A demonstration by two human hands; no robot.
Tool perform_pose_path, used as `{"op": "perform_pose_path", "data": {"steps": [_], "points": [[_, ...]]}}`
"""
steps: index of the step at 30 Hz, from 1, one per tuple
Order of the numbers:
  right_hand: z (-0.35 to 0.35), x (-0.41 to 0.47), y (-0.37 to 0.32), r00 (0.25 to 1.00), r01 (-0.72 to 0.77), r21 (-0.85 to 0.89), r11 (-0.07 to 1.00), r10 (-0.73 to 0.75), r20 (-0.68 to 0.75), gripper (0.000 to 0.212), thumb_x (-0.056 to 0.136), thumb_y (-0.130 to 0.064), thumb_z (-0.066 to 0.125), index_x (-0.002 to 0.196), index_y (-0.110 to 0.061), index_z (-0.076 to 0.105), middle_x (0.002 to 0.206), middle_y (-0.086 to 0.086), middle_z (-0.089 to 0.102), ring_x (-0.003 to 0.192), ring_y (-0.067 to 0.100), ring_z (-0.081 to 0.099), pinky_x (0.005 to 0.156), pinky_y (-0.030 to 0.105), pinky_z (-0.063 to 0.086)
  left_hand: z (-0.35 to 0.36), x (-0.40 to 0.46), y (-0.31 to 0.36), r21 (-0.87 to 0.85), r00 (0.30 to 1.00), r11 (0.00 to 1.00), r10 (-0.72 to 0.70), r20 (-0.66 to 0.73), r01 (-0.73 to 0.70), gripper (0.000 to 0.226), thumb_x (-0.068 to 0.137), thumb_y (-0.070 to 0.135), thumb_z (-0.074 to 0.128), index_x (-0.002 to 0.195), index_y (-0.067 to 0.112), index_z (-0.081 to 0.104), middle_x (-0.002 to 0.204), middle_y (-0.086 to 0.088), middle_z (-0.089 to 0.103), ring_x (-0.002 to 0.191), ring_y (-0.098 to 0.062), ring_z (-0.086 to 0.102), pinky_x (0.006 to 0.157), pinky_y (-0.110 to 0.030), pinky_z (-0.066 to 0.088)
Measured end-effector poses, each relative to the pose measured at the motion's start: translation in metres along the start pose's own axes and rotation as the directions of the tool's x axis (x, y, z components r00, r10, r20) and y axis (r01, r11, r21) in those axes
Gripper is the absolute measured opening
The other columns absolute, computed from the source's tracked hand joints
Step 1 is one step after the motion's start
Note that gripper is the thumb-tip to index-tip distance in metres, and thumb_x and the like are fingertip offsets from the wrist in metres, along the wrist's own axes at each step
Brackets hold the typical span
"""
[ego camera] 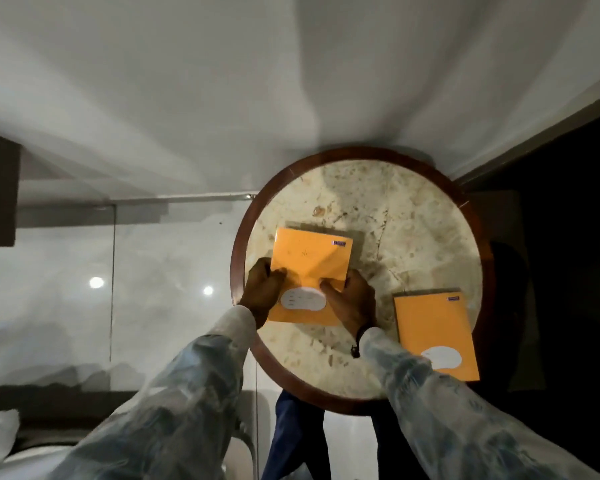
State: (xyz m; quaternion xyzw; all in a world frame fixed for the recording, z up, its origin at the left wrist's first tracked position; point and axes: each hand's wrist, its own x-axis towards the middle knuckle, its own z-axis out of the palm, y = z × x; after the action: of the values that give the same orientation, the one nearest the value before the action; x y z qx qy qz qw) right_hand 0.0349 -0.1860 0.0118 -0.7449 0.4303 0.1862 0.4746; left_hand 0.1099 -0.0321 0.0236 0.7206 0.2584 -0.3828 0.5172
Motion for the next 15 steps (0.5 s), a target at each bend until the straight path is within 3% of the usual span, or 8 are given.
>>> {"op": "perform_pose_path", "data": {"steps": [2, 4, 7, 10, 12, 14, 15], "points": [[-0.015, 0.027, -0.022, 0.998, 0.042, 0.008, 0.999, -0.041, -0.044, 0.03, 0.085, -0.033, 0.08, 0.104, -0.011, 0.073, 0.104, 0.011, 0.079, 0.101, 0.033, 0.072, 0.081, 0.04, 0.059, 0.01, 0.019, 0.027, 0.056, 0.994, 0.996, 0.078, -0.072, -0.074, 0.026, 0.1, 0.018, 0.057, 0.124, 0.009, 0.06, 0.117, -0.014, 0.068, 0.109, -0.036, 0.064, 0.1, -0.05, 0.054], [-0.028, 0.056, -0.041, 0.991, 0.084, -0.027, 0.996, -0.086, -0.107, 0.031, 0.084, -0.034, 0.079, 0.101, -0.008, 0.073, 0.101, 0.013, 0.078, 0.099, 0.036, 0.071, 0.08, 0.045, 0.06, 0.026, 0.04, 0.052, 0.141, 0.967, 0.977, 0.181, -0.179, -0.157, 0.025, 0.096, 0.021, 0.064, 0.115, 0.005, 0.069, 0.11, -0.019, 0.074, 0.103, -0.039, 0.068, 0.098, -0.049, 0.057], [-0.039, 0.098, -0.061, 0.982, 0.093, -0.107, 0.99, -0.109, -0.156, 0.035, 0.083, -0.037, 0.077, 0.107, -0.013, 0.074, 0.11, 0.013, 0.077, 0.108, 0.039, 0.068, 0.085, 0.047, 0.059, 0.052, 0.077, 0.076, 0.227, 0.936, 0.953, 0.254, -0.243, -0.2, 0.023, 0.089, 0.02, 0.07, 0.087, -0.003, 0.075, 0.088, -0.022, 0.078, 0.088, -0.043, 0.073, 0.087, -0.047, 0.061], [-0.041, 0.129, -0.066, 0.98, 0.098, -0.199, 0.975, -0.129, -0.153, 0.038, 0.083, -0.039, 0.075, 0.109, -0.011, 0.074, 0.114, 0.014, 0.076, 0.111, 0.039, 0.067, 0.09, 0.049, 0.059, 0.068, 0.106, 0.079, 0.332, 0.926, 0.931, 0.252, -0.281, -0.153, 0.028, 0.087, 0.024, 0.069, 0.076, 0.0, 0.077, 0.076, -0.016, 0.077, 0.077, -0.038, 0.072, 0.068, -0.033, 0.056], [-0.04, 0.142, -0.064, 0.978, 0.099, -0.254, 0.962, -0.141, -0.154, 0.035, 0.083, -0.038, 0.074, 0.1, -0.007, 0.071, 0.109, 0.015, 0.074, 0.108, 0.039, 0.067, 0.089, 0.048, 0.059, 0.075, 0.118, 0.076, 0.366, 0.912, 0.921, 0.26, -0.318, -0.135, 0.026, 0.089, 0.023, 0.069, 0.08, 0.0, 0.078, 0.08, -0.014, 0.076, 0.077, -0.035, 0.069, 0.064, -0.029, 0.052], [-0.043, 0.148, -0.06, 0.975, 0.107, -0.286, 0.952, -0.157, -0.159, 0.026, 0.082, -0.034, 0.073, 0.089, -0.01, 0.065, 0.102, 0.013, 0.071, 0.106, 0.04, 0.067, 0.086, 0.044, 0.057, 0.081, 0.119, 0.072, 0.371, 0.896, 0.919, 0.273, -0.351, -0.135, 0.027, 0.094, 0.022, 0.062, 0.095, 0.0, 0.077, 0.102, -0.018, 0.074, 0.091, -0.036, 0.069, 0.08, -0.039, 0.06], [-0.047, 0.147, -0.056, 0.974, 0.107, -0.283, 0.953, -0.157, -0.162, 0.025, 0.083, -0.033, 0.073, 0.094, -0.012, 0.067, 0.104, 0.012, 0.071, 0.109, 0.038, 0.067, 0.088, 0.044, 0.056, 0.084, 0.114, 0.07, 0.371, 0.888, 0.919, 0.274, -0.368, -0.13, 0.031, 0.097, 0.024, 0.057, 0.104, -0.001, 0.075, 0.113, -0.019, 0.07, 0.098, -0.037, 0.067, 0.088, -0.042, 0.059]]}}
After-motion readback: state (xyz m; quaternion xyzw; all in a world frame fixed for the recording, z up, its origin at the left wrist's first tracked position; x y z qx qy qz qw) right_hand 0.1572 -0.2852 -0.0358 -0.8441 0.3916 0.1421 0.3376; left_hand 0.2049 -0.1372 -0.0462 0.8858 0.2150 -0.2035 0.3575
